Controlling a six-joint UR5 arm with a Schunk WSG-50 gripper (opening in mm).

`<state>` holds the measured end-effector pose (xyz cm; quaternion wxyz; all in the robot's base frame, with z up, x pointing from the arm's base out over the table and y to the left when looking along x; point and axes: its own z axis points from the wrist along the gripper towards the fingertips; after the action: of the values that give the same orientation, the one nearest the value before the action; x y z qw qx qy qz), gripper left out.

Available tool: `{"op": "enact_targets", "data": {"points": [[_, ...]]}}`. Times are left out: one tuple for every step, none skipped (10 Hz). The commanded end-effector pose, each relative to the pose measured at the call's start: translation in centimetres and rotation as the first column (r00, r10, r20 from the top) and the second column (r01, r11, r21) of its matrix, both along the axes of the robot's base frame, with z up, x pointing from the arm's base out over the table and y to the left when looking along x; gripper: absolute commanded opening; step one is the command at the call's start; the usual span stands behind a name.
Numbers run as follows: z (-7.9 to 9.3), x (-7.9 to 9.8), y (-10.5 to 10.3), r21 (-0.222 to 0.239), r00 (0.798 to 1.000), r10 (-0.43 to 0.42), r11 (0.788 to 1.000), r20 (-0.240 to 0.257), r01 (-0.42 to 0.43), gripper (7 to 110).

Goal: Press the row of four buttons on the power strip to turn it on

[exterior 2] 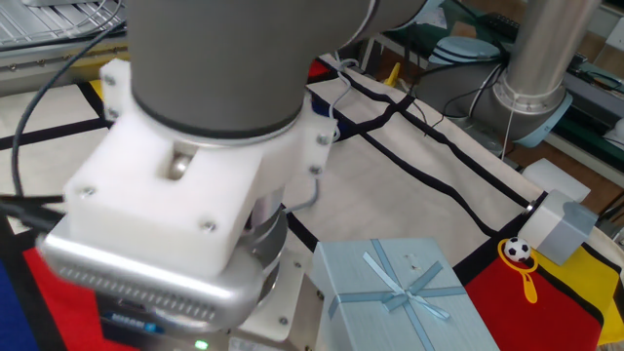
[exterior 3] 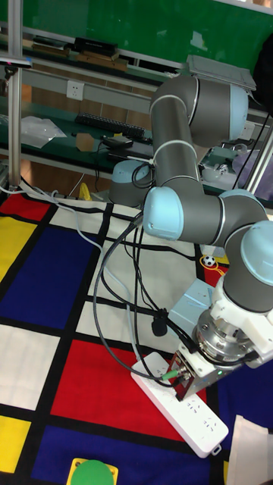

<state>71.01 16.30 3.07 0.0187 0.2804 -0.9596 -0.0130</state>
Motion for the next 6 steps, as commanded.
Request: {"op": "enact_targets", "data": {"points": [[-0.44, 1.31, 1.04, 0.023, 1.0, -0.004, 1.0, 0.011, 0.003, 66], [-0.5, 1.39, 0.85, 0.017, 1.0, 0.0, 1.0, 0.011, 0.0, 66], [-0.6, 1.48, 0.71, 0.013, 1.0, 0.003, 1.0, 0.011, -0.003, 66], [-0.79, 1.7, 0.66, 0.013, 1.0, 0.004, 1.0, 0.012, -0.004, 66], [-1.04, 1.91, 0.82, 0.019, 1.0, 0.004, 1.0, 0.014, -0.004, 66], [-1.13, 2.01, 0.91, 0.022, 1.0, 0.004, 1.0, 0.015, -0.004, 66]]}}
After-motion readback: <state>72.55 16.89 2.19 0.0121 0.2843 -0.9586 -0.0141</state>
